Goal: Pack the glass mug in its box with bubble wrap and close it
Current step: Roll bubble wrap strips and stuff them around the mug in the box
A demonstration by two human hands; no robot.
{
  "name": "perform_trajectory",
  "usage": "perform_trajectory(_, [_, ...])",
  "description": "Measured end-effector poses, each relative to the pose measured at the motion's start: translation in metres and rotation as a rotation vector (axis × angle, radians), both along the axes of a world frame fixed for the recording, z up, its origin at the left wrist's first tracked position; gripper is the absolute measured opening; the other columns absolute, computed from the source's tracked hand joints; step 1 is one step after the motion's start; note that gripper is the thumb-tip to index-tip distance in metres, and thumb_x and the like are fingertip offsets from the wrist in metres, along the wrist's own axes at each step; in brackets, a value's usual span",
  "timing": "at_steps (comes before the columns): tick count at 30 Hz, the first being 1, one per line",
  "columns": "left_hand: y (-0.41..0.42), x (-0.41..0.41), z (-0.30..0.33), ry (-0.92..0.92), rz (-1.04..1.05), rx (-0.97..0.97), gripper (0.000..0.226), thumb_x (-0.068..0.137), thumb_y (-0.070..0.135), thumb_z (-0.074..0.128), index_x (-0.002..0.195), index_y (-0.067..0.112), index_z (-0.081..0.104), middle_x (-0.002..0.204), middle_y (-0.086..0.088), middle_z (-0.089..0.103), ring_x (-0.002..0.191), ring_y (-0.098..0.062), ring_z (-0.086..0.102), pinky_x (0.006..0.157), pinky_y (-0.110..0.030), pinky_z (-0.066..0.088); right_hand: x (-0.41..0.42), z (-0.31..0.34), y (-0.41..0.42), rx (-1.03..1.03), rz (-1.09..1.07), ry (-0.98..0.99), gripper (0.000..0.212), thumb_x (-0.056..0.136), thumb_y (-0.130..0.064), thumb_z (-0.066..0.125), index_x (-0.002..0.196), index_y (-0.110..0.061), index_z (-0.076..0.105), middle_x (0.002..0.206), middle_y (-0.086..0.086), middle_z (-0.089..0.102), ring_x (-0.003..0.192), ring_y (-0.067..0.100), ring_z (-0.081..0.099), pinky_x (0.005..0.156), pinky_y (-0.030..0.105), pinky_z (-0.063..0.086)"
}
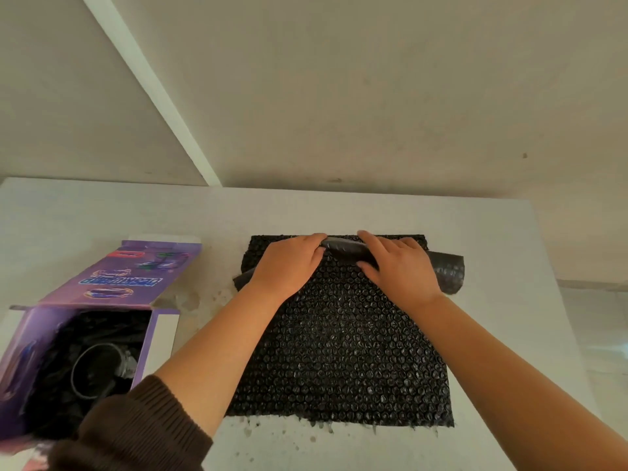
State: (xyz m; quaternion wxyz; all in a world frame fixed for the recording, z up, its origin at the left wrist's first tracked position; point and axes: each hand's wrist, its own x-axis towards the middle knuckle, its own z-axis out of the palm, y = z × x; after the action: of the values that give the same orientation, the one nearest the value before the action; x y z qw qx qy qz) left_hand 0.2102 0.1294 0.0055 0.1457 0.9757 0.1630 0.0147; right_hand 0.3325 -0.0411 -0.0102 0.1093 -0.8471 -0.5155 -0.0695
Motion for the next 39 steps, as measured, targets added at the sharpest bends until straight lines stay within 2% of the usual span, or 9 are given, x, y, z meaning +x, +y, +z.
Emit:
perform_trajectory(4, [-0.003,-0.007,0.028,-0.045,-0.022,-0.034,0.037,0.1,0.032,0.037,0.133,0.02,0.05,0.117,-0.004,0.066,0.099,-0.022,0.063,0.081,-0.035,0.049,-0.012,0.033,0.005,0.094,-0.125,0.118,0.014,0.084,-0.019,0.066,0.096,-0.012,0.067,0.06,0.005,0.067,0.048,0.027,0.06,0.046,0.03,0.048])
perform_trajectory(12, [-0.029,-0.047,0.061,-0.019,0.023,-0.29,0.053,0.093,0.048,0.048,0.142,0.034,0.036,0.135,0.002,0.054,0.121,-0.016,0.051,0.101,-0.033,0.041,-0.048,0.074,0.003,0.194,-0.254,0.438,0.022,0.089,-0.02,0.055,0.106,-0.022,0.069,0.089,0.007,0.073,0.078,0.026,0.065,0.072,0.037,0.053])
perform_trajectory(18, [-0.038,-0.08,0.075,-0.348,0.403,-0.395,0.031,0.095,0.037,0.05,0.12,0.024,0.064,0.113,0.002,0.068,0.104,-0.014,0.062,0.086,-0.019,0.043,-0.094,0.098,0.002,0.202,-0.078,0.531,0.039,0.089,-0.027,0.059,0.128,-0.025,0.055,0.104,0.005,0.07,0.092,0.023,0.064,0.078,0.031,0.051])
perform_trajectory(22, [-0.052,-0.104,0.091,-0.534,0.636,-0.456,0.028,0.097,0.033,0.046,0.11,0.021,0.068,0.099,0.005,0.069,0.09,-0.009,0.06,0.073,-0.016,0.039,-0.146,0.109,0.01,0.347,-0.026,0.744,0.053,0.092,-0.016,0.055,0.141,-0.028,0.038,0.11,-0.004,0.065,0.087,0.008,0.06,0.069,0.008,0.041])
perform_trajectory(27, [-0.053,-0.128,0.111,-0.669,0.826,-1.694,0.026,0.096,0.025,0.041,0.105,0.015,0.064,0.106,-0.008,0.065,0.099,-0.021,0.061,0.084,-0.034,0.05,-0.197,0.112,0.027,0.34,-0.016,0.934,0.058,0.097,-0.015,0.042,0.146,-0.036,0.021,0.125,-0.004,0.059,0.1,0.008,0.058,0.079,0.016,0.046])
perform_trajectory(29, [-0.039,-0.144,0.115,-0.656,0.749,-1.887,0.03,0.093,0.016,0.038,0.113,0.01,0.06,0.107,-0.013,0.06,0.099,-0.024,0.057,0.087,-0.035,0.047,-0.209,0.111,0.031,0.332,0.014,1.045,0.058,0.097,-0.016,0.041,0.146,-0.039,0.019,0.135,-0.01,0.051,0.111,0.007,0.053,0.086,0.018,0.044])
perform_trajectory(32, [-0.02,-0.168,0.12,-0.542,0.618,-1.888,0.033,0.098,0.02,0.041,0.128,0.014,0.054,0.117,-0.011,0.06,0.106,-0.022,0.057,0.091,-0.034,0.047,-0.226,0.11,0.039,0.316,0.065,1.141,0.061,0.096,-0.028,0.047,0.146,-0.041,0.015,0.139,-0.019,0.043,0.123,-0.002,0.045,0.099,0.017,0.037])
perform_trajectory(35, [-0.005,-0.19,0.119,-0.369,0.506,-1.851,0.044,0.098,0.038,0.042,0.132,0.012,0.051,0.127,-0.01,0.058,0.116,-0.021,0.055,0.095,-0.035,0.045,-0.248,0.112,0.052,0.298,0.059,1.11,0.068,0.095,-0.025,0.051,0.148,-0.036,0.01,0.136,-0.021,0.041,0.118,-0.011,0.041,0.09,0.0,0.033])
perform_trajectory(39, [0.039,-0.227,0.136,-0.209,0.387,-1.636,0.038,0.098,0.037,0.041,0.124,0.011,0.054,0.108,-0.007,0.063,0.091,-0.015,0.063,0.083,-0.031,0.052,-0.267,0.116,0.075,0.262,0.032,1.096,0.063,0.096,-0.014,0.045,0.147,-0.036,0.017,0.134,-0.015,0.045,0.119,0.001,0.045,0.083,0.0,0.034])
